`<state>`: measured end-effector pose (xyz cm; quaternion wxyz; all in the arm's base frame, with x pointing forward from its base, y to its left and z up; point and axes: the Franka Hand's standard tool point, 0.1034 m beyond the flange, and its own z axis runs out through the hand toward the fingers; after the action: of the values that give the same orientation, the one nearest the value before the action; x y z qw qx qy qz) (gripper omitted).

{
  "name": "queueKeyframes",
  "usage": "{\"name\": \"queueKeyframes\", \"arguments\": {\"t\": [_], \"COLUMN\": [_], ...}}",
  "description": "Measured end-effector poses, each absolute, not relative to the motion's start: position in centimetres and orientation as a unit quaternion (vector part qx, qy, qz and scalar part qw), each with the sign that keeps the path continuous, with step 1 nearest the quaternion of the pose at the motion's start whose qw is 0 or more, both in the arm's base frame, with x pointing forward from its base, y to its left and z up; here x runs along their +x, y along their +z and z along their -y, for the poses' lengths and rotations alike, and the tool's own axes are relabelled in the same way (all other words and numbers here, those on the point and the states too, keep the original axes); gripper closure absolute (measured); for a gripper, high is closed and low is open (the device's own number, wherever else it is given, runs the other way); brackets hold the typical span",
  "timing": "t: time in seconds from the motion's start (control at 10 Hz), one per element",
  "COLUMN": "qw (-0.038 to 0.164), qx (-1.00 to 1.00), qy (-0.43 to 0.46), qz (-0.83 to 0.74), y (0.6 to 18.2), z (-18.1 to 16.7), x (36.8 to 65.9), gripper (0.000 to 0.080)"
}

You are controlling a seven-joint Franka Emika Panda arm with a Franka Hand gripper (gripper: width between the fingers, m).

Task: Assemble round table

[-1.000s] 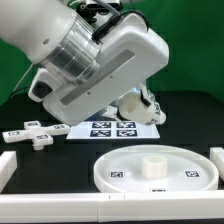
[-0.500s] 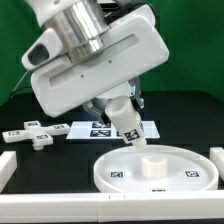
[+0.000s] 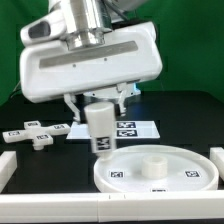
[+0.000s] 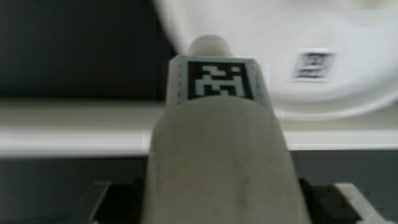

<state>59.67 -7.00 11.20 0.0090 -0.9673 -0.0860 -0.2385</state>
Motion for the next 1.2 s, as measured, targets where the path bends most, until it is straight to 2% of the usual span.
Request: {"name": "queueKeyframes", "arguments": {"t": [0.1,0.2,0.4,0.6,0.9,1.0,1.2], "qw": [-0.004,0.000,0.000,0.014,0.042,0.031,0.033], "qx": [-0.964,-0.962,-0.963,-0.967,-0.970,-0.967,-0.968], "qy": [-0.248,-0.247,-0.244,-0.242,-0.239,-0.251,-0.248], "qz": [0.096,0.116,0.112,0.078,0.021,0.021,0.018], "y": [11.2,11.5,11.3,11.5,12.4,12.1,11.9], "z": [6.5,5.6,6.0,4.9,1.0,0.3,0.4], "x": [59.8,60.1,60.2,59.8,58.5,58.3,58.2], "gripper": [0.0390,0.0390,0.0390,0.0390,0.0390,0.0390,0.0390]}}
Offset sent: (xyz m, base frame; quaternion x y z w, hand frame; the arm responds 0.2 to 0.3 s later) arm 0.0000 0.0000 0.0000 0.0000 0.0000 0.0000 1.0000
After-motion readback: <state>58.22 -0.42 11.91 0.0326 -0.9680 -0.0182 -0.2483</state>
